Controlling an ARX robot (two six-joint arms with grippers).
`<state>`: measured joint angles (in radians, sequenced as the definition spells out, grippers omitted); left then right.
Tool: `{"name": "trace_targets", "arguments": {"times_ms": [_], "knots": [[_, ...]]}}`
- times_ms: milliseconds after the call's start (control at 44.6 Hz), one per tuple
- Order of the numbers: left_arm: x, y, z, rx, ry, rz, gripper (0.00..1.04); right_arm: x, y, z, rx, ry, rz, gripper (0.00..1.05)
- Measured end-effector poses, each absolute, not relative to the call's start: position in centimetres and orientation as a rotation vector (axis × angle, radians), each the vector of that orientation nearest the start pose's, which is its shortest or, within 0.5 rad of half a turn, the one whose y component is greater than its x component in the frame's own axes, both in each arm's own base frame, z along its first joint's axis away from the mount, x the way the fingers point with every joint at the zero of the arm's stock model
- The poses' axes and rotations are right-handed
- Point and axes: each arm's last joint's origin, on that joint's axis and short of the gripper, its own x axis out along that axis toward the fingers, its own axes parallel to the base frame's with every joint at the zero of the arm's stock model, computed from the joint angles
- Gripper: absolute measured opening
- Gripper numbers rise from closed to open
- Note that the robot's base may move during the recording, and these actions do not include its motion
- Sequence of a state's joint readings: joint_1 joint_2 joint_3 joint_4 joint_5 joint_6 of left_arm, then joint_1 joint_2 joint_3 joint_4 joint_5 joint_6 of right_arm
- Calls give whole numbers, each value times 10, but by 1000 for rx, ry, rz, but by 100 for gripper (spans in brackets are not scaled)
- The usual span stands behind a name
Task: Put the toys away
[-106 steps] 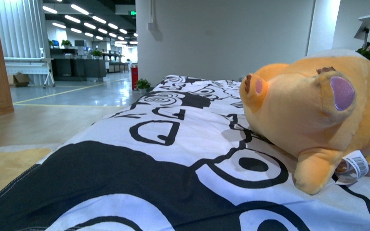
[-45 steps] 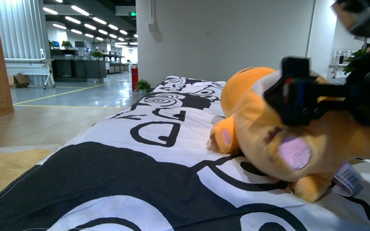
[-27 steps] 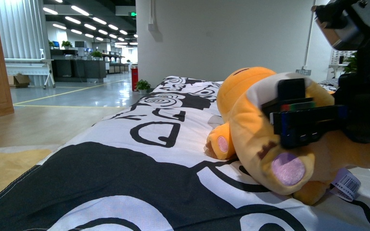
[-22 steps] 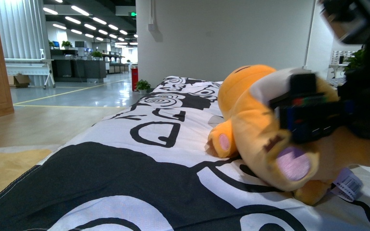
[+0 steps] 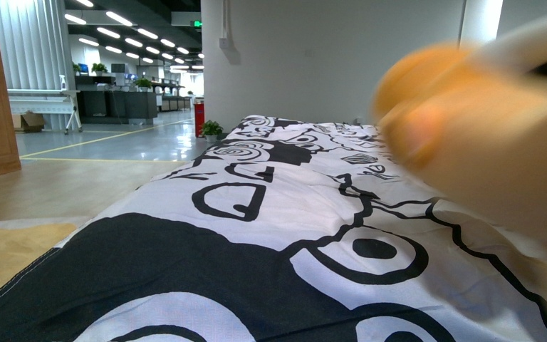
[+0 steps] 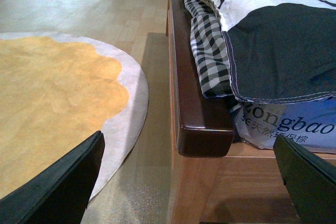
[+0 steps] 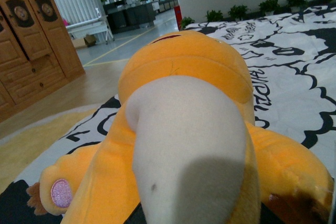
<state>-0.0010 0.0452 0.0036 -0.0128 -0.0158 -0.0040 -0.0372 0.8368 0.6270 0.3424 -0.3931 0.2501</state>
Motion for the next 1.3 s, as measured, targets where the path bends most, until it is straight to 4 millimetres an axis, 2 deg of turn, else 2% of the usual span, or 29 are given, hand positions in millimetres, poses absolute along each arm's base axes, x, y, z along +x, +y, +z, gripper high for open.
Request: {"name": "trace_targets", "arguments": {"times_ms": [179,336,516,695,740,1301], "knots": [[100,0,160,-4,54,15,99,153,-11,305,201,-149,357,10],[100,0,160,-4,54,15,99,122,-15,279,170,-175,344,10],[100,0,160,-4,54,15,99,101,-14,255,128,-205,343,10],[100,0,160,-4,54,15,99,99,-10,218,29,-241,300,10],[100,0,160,-4,54,15,99,100,-9,214,17,-235,306,10],[100,1,160,-3,55,33,99,99,-9,214,-13,-246,305,10]]}}
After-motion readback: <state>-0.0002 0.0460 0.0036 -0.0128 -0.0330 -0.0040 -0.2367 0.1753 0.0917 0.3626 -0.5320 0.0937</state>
